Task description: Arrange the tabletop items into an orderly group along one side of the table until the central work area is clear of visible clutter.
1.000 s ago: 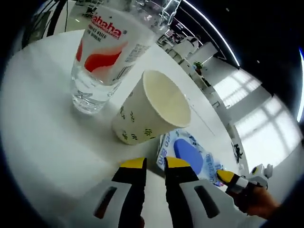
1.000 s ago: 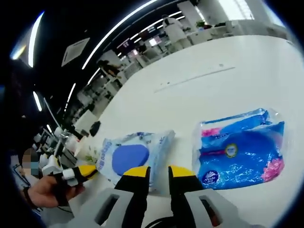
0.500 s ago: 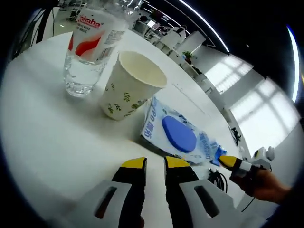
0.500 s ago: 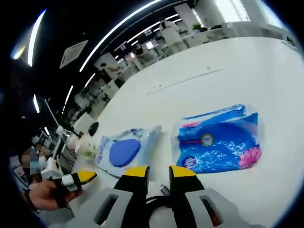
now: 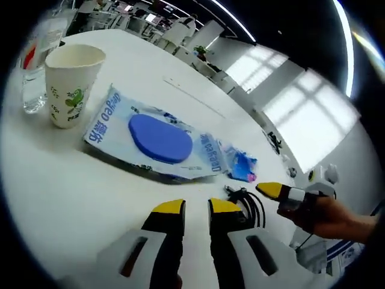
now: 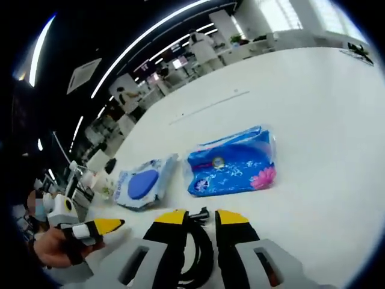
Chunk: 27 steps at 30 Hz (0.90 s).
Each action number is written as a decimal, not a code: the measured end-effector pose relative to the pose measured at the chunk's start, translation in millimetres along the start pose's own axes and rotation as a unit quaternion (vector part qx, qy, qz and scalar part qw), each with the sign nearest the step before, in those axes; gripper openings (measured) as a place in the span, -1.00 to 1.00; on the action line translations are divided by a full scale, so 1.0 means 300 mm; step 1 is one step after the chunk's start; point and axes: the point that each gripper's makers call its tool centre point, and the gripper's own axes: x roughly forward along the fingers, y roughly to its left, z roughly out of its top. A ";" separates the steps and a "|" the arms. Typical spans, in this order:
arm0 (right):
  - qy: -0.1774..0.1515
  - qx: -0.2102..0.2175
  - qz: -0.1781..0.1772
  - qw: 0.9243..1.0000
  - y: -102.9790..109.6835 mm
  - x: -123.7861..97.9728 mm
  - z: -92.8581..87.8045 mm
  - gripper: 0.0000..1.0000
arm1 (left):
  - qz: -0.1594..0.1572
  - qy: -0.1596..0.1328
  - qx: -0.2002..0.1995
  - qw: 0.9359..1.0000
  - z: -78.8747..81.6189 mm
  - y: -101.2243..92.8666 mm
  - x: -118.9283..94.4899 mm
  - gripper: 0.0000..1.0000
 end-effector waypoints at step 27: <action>0.027 0.003 0.009 1.000 0.080 -0.023 -0.114 -0.72 | -0.012 0.089 0.076 0.993 -0.190 -0.139 0.068 -0.94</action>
